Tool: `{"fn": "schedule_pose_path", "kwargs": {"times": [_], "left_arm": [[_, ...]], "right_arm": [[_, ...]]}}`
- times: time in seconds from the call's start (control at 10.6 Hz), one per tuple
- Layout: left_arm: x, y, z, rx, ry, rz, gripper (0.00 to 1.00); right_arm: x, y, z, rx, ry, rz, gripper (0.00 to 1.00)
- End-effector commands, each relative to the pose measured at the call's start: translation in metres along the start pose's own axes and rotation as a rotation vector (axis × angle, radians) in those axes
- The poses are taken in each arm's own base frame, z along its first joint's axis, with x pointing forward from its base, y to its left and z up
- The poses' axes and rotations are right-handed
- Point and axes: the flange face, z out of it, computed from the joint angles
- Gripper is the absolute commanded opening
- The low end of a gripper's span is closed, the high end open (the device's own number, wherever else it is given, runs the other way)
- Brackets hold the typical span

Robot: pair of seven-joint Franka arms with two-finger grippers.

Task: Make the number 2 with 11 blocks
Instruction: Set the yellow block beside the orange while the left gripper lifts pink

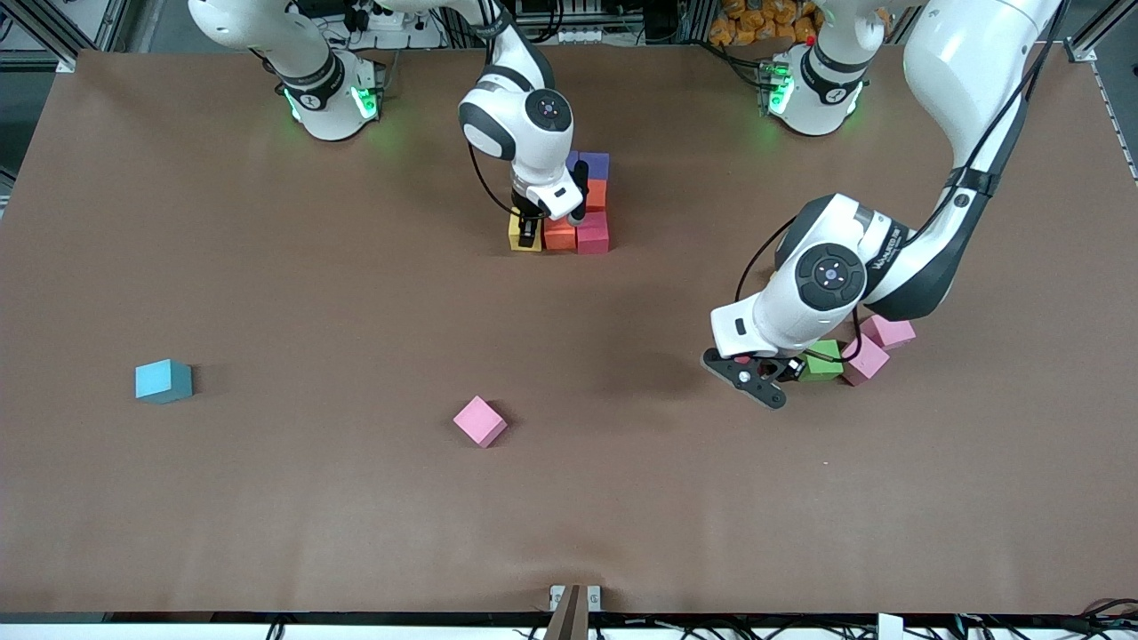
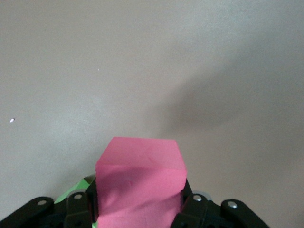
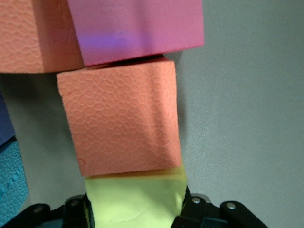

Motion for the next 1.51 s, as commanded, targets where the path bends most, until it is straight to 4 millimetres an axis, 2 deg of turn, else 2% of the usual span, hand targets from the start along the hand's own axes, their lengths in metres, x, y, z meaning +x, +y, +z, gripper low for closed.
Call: {"fn": "schedule_pose_path", "kwargs": {"times": [0.0,0.57,0.75,0.85,0.94,1.04,1.13,1.42], "left_arm": [[-0.002,0.001,-0.011,-0.012,-0.016,-0.020,0.35],[-0.002,0.004,-0.011,-0.030,-0.015,-0.029,0.35],[-0.001,0.005,-0.010,-0.031,-0.016,-0.027,0.35],[-0.001,0.005,-0.010,-0.031,-0.016,-0.027,0.35],[-0.001,0.004,-0.010,-0.031,-0.016,-0.027,0.35],[-0.001,0.006,-0.010,-0.032,-0.016,-0.024,0.35],[-0.001,0.005,-0.009,-0.032,-0.016,-0.026,0.35],[0.000,0.010,-0.009,-0.034,-0.017,-0.033,0.34]], "right_arm": [[0.009,0.002,0.003,-0.008,0.001,0.000,0.53],[0.012,-0.005,0.005,-0.009,-0.005,-0.015,0.56],[0.012,-0.006,0.005,-0.009,-0.010,-0.020,0.68],[0.013,-0.009,0.005,-0.008,-0.014,-0.025,0.68],[0.013,-0.010,0.005,-0.007,-0.014,-0.026,0.73],[0.013,-0.010,0.005,-0.007,-0.014,-0.025,0.92],[0.013,-0.009,0.005,-0.008,-0.012,-0.022,1.00],[0.011,-0.005,0.000,-0.007,-0.008,-0.018,1.00]]}}
